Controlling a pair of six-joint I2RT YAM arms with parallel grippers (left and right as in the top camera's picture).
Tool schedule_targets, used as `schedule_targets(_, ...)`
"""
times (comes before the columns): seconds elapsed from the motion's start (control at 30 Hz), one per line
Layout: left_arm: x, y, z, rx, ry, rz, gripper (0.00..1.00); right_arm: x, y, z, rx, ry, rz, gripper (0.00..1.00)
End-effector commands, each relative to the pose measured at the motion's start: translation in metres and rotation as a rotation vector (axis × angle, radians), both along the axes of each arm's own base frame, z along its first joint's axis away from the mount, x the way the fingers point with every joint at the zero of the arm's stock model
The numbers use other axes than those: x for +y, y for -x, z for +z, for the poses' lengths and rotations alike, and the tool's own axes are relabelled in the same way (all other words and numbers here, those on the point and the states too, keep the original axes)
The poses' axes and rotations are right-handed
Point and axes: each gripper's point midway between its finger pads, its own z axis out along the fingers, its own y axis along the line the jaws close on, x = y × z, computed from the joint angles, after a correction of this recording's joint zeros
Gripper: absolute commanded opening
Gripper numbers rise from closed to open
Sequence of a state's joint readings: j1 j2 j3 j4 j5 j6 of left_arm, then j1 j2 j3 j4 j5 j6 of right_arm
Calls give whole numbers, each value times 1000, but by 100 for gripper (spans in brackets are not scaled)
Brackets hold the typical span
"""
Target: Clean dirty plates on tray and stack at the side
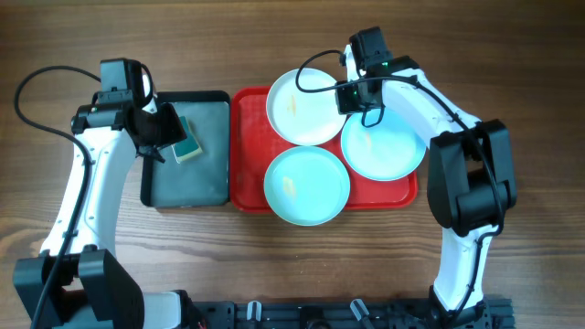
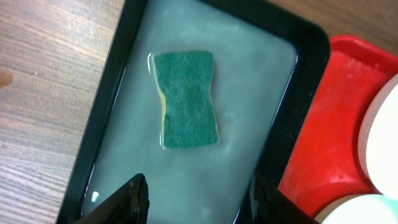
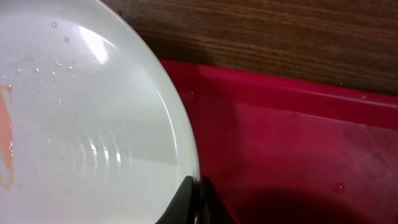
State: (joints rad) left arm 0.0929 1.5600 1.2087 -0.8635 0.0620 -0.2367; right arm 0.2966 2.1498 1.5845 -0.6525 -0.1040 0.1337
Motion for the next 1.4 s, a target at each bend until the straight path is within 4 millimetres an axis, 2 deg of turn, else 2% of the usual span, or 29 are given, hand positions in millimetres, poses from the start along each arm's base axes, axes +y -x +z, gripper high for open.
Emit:
schedule_targets(0.0, -1, 6, -5, 30, 4, -19, 49, 1, 3, -2, 26, -12, -25, 4)
schedule_targets(0.2, -1, 11, -7, 48, 6, -19, 49, 7, 4, -1, 37, -49, -37, 4)
schedule_targets(0.53, 6, 2, -8, 21, -12, 48, 41, 8, 2, 0, 26, -55, -36, 4)
schedule_targets(0.63, 8, -3, -15, 14, -8, 95, 41, 8, 2, 0, 25, -55, -36, 4)
schedule_targets(0.9, 8, -18, -47, 48, 1, 122, 40, 8, 1, 0, 24, -55, -36, 4)
schedule_targets(1.23, 9, -26, -72, 75, -1, 113, 38, 8, 1, 0, 23, -55, -35, 4)
schedule_targets(1.37, 9, -30, -75, 64, -19, 60, 36, 8, 1, 0, 23, -55, -36, 4)
